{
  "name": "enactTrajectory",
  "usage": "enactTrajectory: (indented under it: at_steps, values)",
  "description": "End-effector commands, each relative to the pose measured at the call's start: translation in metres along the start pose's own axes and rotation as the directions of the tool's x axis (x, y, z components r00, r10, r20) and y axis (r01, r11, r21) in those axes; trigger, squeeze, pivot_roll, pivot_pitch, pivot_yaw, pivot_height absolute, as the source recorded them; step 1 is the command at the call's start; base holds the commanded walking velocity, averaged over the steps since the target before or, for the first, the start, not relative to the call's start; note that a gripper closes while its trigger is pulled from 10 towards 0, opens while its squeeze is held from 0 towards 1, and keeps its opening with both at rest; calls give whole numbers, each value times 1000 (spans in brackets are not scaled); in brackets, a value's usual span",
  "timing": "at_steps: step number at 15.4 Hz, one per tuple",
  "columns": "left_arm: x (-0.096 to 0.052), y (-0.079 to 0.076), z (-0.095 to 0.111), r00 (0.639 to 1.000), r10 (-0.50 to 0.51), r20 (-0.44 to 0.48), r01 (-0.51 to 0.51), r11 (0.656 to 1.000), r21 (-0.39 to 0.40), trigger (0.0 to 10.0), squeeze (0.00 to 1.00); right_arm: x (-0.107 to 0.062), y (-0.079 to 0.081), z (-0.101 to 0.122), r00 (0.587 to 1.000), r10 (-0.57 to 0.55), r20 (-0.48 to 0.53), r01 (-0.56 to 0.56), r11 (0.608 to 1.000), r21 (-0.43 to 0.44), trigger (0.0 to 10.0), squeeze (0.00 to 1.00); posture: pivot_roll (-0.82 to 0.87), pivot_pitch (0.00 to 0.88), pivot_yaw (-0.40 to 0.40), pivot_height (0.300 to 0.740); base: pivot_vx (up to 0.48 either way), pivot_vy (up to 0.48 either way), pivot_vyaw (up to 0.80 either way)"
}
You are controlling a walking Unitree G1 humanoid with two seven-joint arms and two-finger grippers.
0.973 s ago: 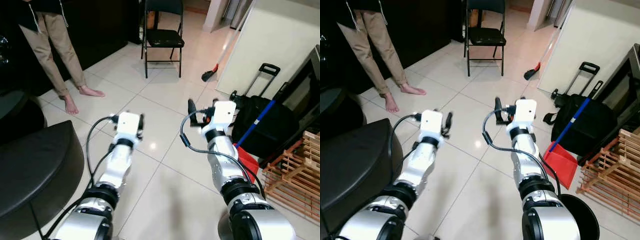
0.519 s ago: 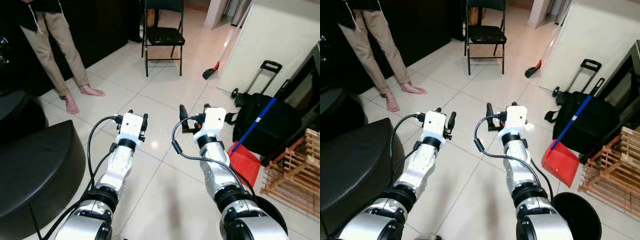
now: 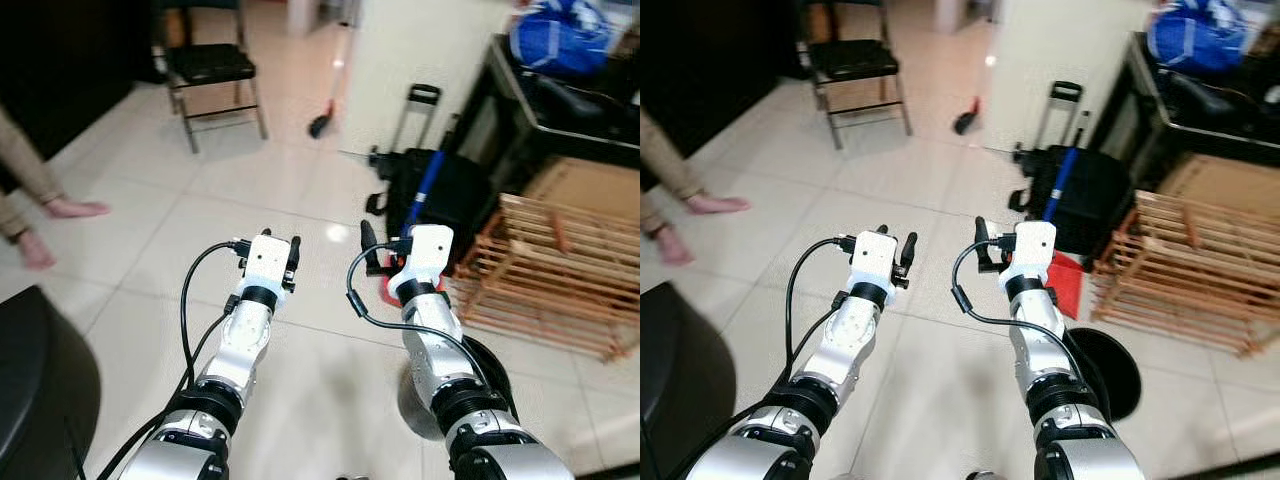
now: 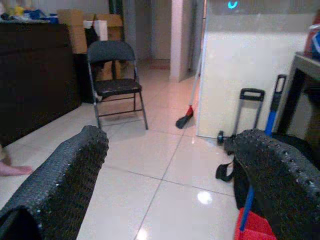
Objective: Picking trash to rubbish bin
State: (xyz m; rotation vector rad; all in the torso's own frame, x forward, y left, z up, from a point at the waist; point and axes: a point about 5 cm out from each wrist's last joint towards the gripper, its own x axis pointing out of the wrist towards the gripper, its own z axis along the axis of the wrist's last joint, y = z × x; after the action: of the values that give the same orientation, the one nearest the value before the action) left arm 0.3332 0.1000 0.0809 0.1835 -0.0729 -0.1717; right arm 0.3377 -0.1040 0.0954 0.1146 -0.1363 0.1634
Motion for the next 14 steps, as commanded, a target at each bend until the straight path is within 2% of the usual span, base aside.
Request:
enactTrajectory:
  at_steps: [1, 6, 12, 14]
  values:
    - [1, -5, 3, 1000, -2, 9, 2, 1000, -2, 10000, 0, -1, -6, 0, 1000, -15, -4, 15, 1000, 0, 10000, 0, -31, 20, -84, 740, 0, 0, -800]
    - [-1, 4, 1, 1000, 20, 2, -20, 1000, 9, 10000, 0, -1, 0, 0, 1000, -8, -10, 8, 1000, 11, 10000, 0, -14, 57, -83, 740, 0, 0, -800]
    - [4, 8, 9, 999, 21, 24, -22, 999, 37, 10000, 0, 4, -5, 7, 999, -34, 11, 34, 999, 13, 10000, 0, -13, 52, -75, 740, 0, 0, -800]
    - [6, 9, 12, 999, 25, 29, -26, 999, 43, 10000, 0, 5, -3, 8, 1000, -27, 12, 27, 1000, 13, 10000, 0, -14, 47, -73, 740, 0, -332, -800]
